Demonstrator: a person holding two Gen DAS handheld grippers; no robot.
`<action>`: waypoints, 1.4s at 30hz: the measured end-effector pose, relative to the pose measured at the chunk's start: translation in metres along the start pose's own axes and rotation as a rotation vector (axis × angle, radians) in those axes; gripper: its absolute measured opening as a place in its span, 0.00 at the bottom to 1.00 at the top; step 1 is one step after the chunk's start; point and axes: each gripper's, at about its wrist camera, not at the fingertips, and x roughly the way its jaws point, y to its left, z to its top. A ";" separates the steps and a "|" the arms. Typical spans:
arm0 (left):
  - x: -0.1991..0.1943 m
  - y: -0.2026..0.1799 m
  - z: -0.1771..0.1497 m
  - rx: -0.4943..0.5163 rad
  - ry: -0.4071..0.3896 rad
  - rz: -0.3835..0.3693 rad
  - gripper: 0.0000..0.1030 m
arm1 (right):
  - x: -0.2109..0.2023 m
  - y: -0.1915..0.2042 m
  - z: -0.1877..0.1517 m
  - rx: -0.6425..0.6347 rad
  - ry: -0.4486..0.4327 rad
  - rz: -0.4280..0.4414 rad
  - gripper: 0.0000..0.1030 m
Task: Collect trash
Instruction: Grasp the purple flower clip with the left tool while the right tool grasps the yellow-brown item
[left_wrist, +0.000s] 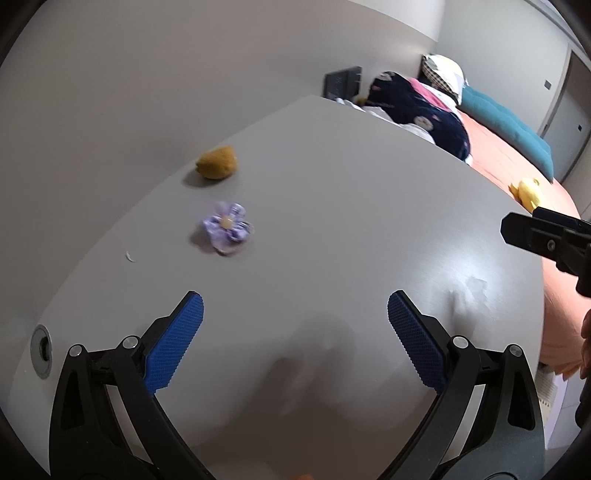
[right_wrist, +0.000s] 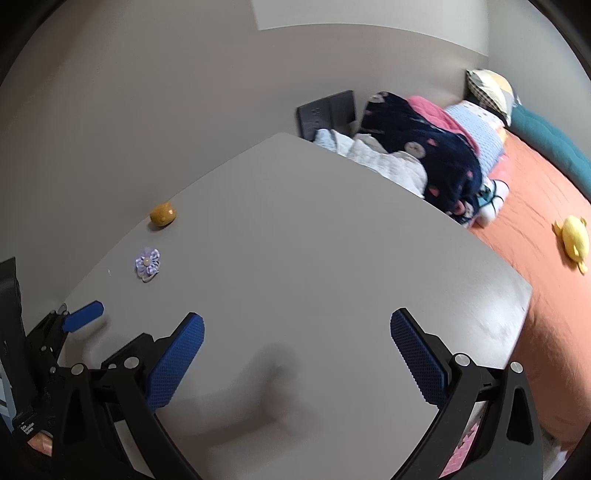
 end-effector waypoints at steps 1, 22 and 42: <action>0.001 0.004 0.002 -0.010 -0.007 0.005 0.90 | 0.002 0.004 0.002 -0.011 -0.001 0.000 0.98; 0.051 0.049 0.033 -0.023 0.023 0.043 0.44 | 0.042 0.049 0.032 -0.077 0.023 0.036 0.98; 0.057 0.067 0.031 0.026 -0.029 0.025 0.03 | 0.086 0.102 0.054 -0.146 0.031 0.053 0.98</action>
